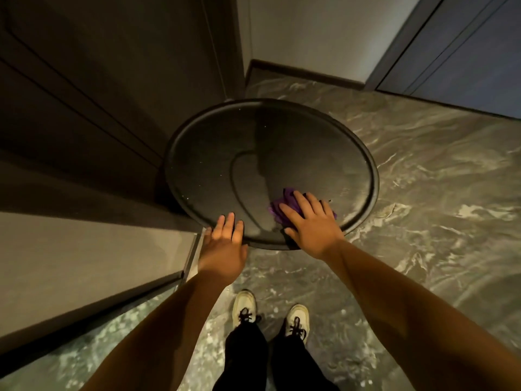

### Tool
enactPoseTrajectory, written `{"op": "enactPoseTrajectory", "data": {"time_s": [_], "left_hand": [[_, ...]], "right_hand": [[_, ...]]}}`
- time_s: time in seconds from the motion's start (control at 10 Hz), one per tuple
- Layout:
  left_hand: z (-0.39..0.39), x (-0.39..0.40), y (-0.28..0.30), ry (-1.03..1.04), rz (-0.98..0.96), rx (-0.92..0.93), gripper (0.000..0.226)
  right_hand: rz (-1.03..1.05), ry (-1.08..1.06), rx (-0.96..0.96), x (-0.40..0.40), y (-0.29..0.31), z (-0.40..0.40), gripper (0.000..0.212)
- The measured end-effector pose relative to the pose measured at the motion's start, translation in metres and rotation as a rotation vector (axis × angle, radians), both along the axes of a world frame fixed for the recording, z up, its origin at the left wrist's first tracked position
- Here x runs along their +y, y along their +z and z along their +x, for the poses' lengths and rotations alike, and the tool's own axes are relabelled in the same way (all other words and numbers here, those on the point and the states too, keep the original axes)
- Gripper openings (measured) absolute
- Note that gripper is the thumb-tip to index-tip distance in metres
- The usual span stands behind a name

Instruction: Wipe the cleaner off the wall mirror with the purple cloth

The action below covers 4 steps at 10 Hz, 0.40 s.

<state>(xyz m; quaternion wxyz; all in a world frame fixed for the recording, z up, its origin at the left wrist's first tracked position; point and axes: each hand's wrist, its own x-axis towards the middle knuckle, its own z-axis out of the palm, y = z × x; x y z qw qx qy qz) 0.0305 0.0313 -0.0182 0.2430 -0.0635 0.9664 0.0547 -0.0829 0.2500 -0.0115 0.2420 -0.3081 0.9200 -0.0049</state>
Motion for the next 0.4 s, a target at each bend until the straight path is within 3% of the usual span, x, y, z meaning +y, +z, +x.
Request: {"op": "enactPoseTrajectory", "data": {"time_s": [0.4], "left_hand": [[0.002,-0.003,0.02,-0.084,0.017,-0.121,0.059]], "right_hand": [[-0.033,-0.011,0.041,0.016,0.02,0.017,0.066]]}}
